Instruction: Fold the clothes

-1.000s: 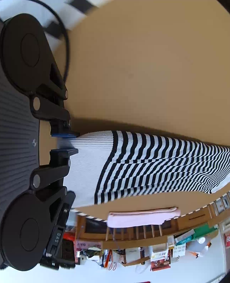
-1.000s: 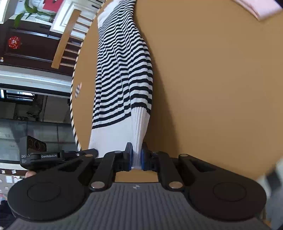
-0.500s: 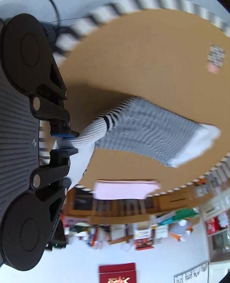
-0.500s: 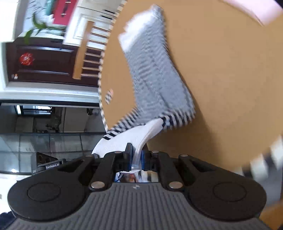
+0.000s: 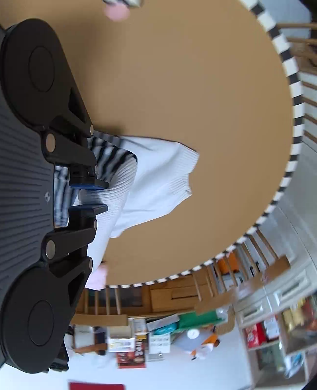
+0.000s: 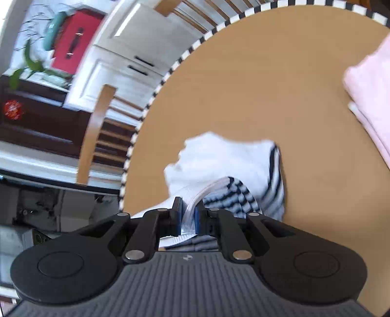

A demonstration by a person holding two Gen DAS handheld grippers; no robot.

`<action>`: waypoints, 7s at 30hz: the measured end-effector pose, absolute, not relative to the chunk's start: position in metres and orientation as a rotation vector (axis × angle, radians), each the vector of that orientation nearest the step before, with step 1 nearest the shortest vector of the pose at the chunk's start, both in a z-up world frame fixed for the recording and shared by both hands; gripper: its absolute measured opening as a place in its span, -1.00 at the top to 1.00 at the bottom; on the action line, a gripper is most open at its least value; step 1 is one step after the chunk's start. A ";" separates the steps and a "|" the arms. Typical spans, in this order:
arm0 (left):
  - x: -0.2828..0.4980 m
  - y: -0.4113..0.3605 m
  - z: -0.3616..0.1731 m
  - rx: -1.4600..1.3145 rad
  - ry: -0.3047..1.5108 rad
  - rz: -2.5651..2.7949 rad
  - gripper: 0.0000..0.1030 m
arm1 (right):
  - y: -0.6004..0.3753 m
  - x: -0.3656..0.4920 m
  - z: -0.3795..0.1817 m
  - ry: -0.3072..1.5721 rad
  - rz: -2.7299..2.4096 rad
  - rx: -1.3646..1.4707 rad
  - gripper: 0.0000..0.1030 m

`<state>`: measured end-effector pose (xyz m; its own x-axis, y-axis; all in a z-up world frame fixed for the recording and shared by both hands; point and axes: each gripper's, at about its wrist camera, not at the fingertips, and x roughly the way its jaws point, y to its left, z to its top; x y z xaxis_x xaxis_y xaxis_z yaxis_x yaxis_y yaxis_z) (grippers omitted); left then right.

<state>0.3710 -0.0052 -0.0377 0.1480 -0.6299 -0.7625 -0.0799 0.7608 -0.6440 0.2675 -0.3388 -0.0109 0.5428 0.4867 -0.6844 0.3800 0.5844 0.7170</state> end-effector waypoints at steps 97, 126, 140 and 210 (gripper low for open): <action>0.160 0.010 -0.081 0.187 0.836 -0.647 0.89 | -0.222 0.088 -0.071 0.866 0.090 0.298 0.92; 0.175 0.036 -0.081 0.082 0.956 -0.705 0.87 | -0.238 0.082 -0.040 0.855 0.064 0.233 0.96; 0.183 0.059 -0.080 0.039 1.072 -0.698 0.72 | -0.246 0.075 -0.061 1.050 0.071 0.339 0.41; 0.232 -0.011 -0.085 0.458 0.800 -0.961 -0.46 | -0.140 0.130 -0.062 0.688 -0.627 0.260 -0.17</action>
<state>0.2318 -0.0110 -0.0851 0.3268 -0.5435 -0.7732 0.8589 0.5122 0.0030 0.1300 -0.1403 -0.0622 0.5992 -0.4514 -0.6612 0.6166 0.7870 0.0215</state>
